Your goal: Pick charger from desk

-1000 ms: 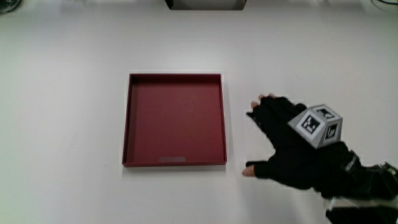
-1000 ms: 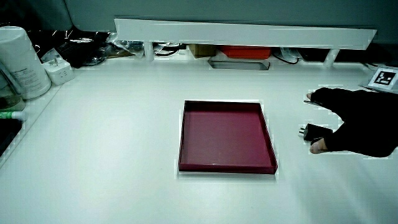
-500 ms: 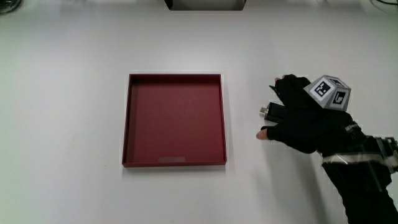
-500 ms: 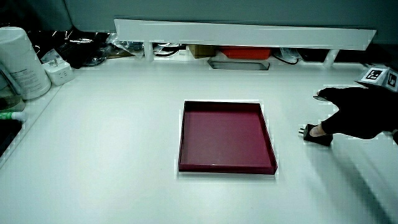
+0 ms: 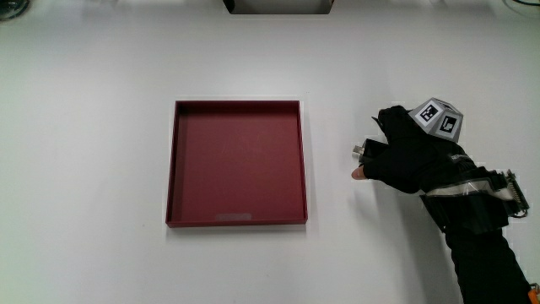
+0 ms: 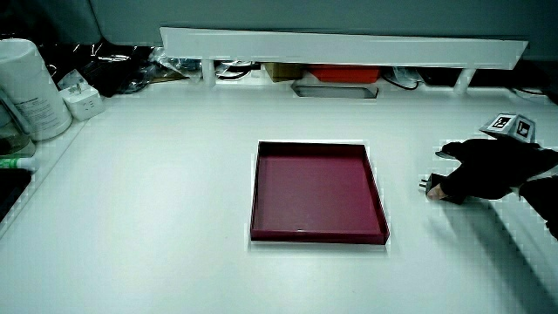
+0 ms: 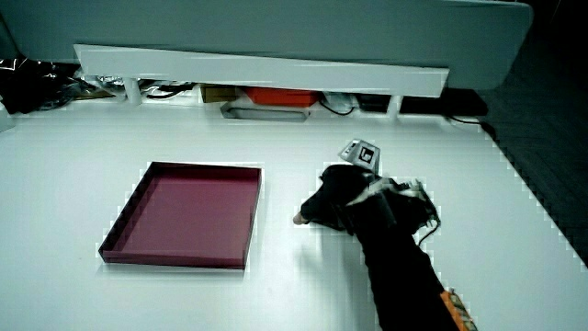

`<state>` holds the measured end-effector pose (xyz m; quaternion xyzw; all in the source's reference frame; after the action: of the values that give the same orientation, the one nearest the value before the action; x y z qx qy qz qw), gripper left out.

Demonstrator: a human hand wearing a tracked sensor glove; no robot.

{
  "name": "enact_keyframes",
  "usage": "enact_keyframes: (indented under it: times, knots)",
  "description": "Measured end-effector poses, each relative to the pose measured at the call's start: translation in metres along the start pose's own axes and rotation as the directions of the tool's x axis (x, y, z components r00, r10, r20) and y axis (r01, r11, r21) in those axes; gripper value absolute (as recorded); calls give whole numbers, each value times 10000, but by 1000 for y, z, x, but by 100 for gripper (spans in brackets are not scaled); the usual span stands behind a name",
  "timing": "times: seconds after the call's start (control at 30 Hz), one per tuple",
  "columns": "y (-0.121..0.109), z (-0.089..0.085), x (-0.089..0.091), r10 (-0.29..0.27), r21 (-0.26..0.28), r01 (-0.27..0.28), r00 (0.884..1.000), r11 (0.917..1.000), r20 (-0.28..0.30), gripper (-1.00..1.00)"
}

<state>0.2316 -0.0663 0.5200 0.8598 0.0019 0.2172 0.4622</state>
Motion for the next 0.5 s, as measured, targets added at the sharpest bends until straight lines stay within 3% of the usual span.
enact_keyframes:
  times: [0.23,0.27,0.5]
  knots:
    - [19,-11,13,-640,-130,640,9979,9979,-28,0]
    - [18,-11,11,-498,-206,496,9987,9986,-85,0]
    - [27,-18,18,-1030,-188,1035,9943,9944,292,0]
